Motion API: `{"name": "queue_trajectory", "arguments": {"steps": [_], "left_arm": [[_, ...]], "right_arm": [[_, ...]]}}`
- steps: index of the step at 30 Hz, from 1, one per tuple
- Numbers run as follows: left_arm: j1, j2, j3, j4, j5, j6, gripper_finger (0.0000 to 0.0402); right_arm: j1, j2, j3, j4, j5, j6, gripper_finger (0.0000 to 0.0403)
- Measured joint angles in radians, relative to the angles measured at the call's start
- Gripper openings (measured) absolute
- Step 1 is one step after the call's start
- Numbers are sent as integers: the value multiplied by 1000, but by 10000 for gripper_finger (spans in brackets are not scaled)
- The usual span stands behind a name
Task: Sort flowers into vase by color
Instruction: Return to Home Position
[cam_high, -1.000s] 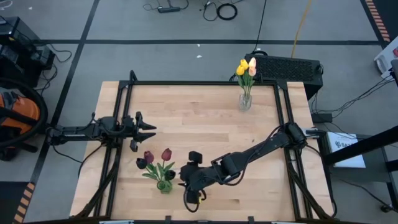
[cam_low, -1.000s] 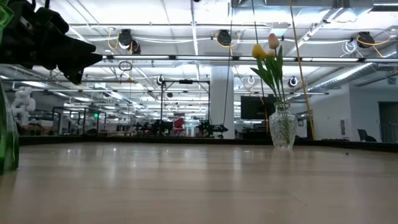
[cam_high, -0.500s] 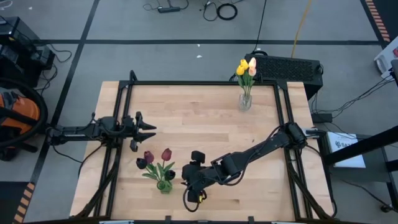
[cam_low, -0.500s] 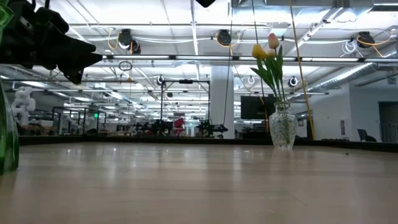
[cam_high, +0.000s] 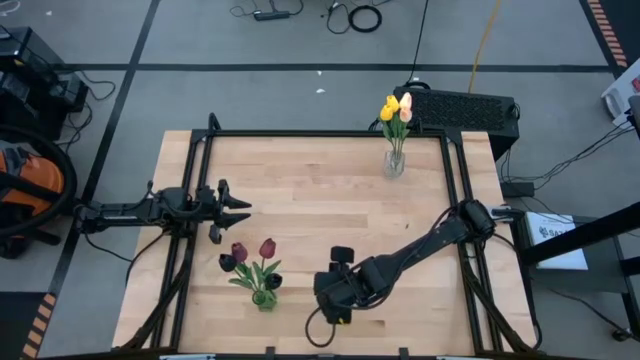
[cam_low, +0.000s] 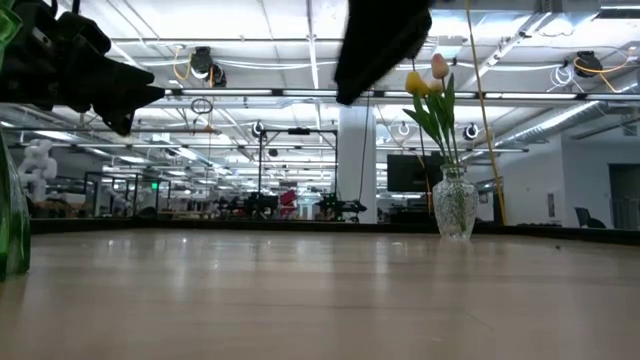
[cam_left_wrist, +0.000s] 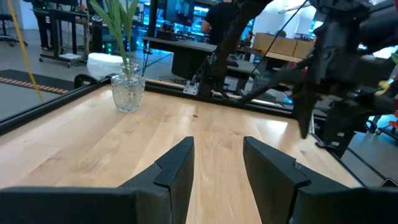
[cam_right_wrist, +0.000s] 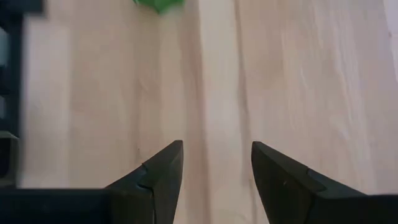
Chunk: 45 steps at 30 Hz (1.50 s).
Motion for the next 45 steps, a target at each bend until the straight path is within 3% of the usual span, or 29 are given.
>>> {"name": "queue_trajectory", "arguments": {"steps": [4, 8, 15, 21, 28, 37, 40, 45], "left_arm": [[0, 0, 0, 0, 0, 0, 146], [0, 0, 0, 0, 0, 0, 146], [0, 0, 0, 0, 0, 0, 146], [0, 0, 0, 0, 0, 0, 146], [0, 0, 0, 0, 0, 0, 146], [0, 0, 0, 0, 0, 0, 146], [0, 0, 0, 0, 0, 0, 146], [0, 0, 0, 0, 0, 0, 146]], "right_arm": [[-7, -9, -67, 10, 1, -23, 183], [-48, -93, -227, 225, -5, -137, 183], [-127, -389, -668, 434, -9, -225, 183], [-213, -712, -1067, 740, -27, -306, 183], [-323, -977, -1408, 1065, -31, -319, 183], [-344, -1190, -1702, 1498, -78, -276, 183], [-348, -1252, -1768, 1558, -77, -276, 183], [-353, -1348, -1770, 1513, -73, -303, 183]]}}
